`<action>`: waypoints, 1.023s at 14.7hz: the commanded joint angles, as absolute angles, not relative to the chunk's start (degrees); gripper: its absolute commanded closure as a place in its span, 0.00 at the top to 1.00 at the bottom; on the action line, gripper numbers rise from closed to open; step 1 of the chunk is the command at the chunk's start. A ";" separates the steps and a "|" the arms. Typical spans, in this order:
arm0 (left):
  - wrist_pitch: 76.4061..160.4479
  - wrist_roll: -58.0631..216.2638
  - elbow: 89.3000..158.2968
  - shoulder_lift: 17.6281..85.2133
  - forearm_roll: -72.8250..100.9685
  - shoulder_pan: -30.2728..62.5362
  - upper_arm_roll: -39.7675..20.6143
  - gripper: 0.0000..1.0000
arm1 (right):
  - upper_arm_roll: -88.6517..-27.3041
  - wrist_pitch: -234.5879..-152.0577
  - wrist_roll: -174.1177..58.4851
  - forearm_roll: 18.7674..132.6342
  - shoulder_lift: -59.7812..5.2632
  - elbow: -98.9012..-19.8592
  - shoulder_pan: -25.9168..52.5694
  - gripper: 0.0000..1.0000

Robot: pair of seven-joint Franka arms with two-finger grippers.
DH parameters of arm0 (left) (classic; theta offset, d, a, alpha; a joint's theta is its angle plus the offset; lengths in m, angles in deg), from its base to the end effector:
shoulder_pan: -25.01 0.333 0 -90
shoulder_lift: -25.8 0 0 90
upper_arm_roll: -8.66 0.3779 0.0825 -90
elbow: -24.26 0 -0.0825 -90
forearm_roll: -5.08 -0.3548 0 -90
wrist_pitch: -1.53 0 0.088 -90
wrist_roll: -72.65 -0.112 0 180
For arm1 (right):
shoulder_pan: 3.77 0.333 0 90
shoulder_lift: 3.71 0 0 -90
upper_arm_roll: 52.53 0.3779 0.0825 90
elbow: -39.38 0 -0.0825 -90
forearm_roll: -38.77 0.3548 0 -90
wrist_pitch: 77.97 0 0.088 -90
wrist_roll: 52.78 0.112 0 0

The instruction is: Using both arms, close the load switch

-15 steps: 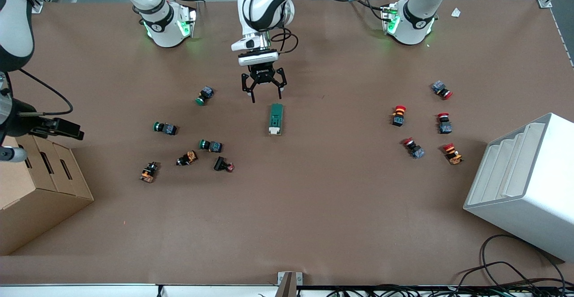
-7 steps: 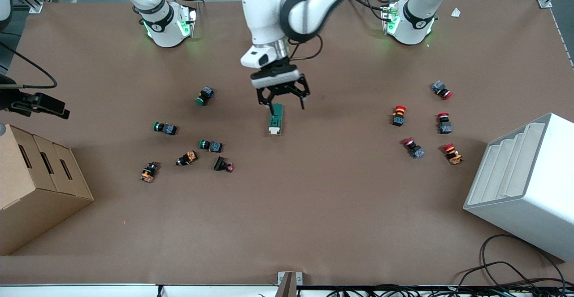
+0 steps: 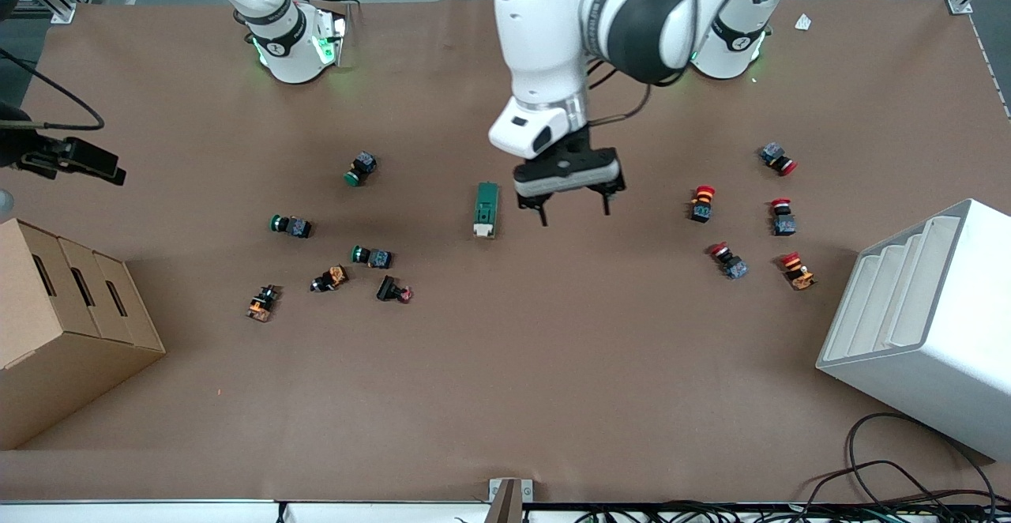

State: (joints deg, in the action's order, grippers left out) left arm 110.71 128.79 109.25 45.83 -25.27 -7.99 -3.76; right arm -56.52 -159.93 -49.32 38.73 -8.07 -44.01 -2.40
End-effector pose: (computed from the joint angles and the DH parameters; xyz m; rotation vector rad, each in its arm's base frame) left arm 0.5137 -0.4305 0.5540 -2.8755 -0.0674 -0.5657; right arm 0.5380 -0.0228 0.6797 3.1265 -0.1662 -0.1580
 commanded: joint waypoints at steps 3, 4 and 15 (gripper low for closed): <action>107.00 114.27 106.54 44.17 -17.18 1.26 -4.44 1.00 | -57.10 -158.57 -49.27 37.54 -3.10 -46.31 -2.10 1.00; 105.69 111.18 105.92 43.12 -15.33 3.28 -4.35 1.00 | -57.19 -158.13 -50.05 37.54 -2.48 -46.32 -2.19 1.00; 89.61 88.49 106.79 32.22 4.55 20.42 -3.38 1.00 | -56.75 -156.54 -53.05 37.54 4.64 -51.14 -4.92 1.00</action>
